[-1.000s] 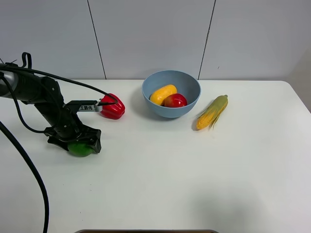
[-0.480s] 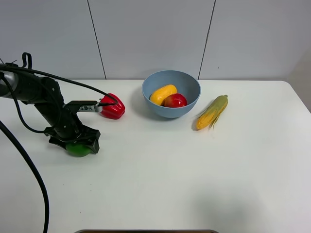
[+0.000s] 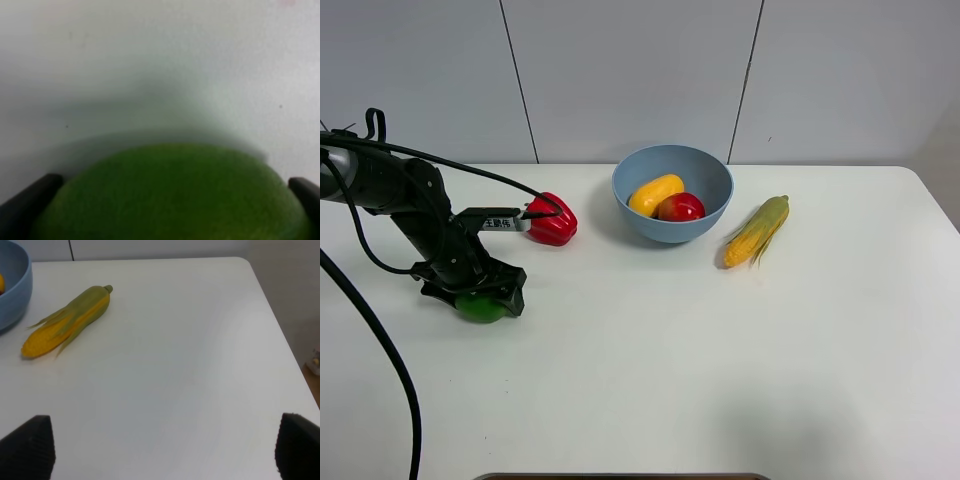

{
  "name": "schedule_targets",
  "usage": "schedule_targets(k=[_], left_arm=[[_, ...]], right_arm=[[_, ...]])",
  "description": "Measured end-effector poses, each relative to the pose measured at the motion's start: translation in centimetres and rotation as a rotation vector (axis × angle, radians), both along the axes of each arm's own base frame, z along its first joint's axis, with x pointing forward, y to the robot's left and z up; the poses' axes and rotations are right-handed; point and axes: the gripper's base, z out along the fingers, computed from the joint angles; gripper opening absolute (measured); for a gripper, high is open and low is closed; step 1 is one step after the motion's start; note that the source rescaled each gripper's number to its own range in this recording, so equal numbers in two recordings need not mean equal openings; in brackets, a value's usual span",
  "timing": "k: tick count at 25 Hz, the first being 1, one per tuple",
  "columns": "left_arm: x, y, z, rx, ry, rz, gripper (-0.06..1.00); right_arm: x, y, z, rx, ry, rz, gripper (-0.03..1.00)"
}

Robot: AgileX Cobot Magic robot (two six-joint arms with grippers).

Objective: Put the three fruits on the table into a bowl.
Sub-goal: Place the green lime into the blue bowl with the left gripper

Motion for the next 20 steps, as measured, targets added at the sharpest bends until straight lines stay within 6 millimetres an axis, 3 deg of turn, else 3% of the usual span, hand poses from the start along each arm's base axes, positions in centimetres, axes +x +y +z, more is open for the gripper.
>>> schedule_targets(k=[16,20], left_arm=[[-0.5,-0.1,0.0,-0.012,0.058,0.011,0.0],[-0.56,-0.12,0.83,-0.018,0.046,0.01,0.0]], right_arm=[[0.0,0.0,0.0,0.0,0.0,0.0,0.69],[0.0,0.0,0.0,0.0,0.0,0.0,0.69]])
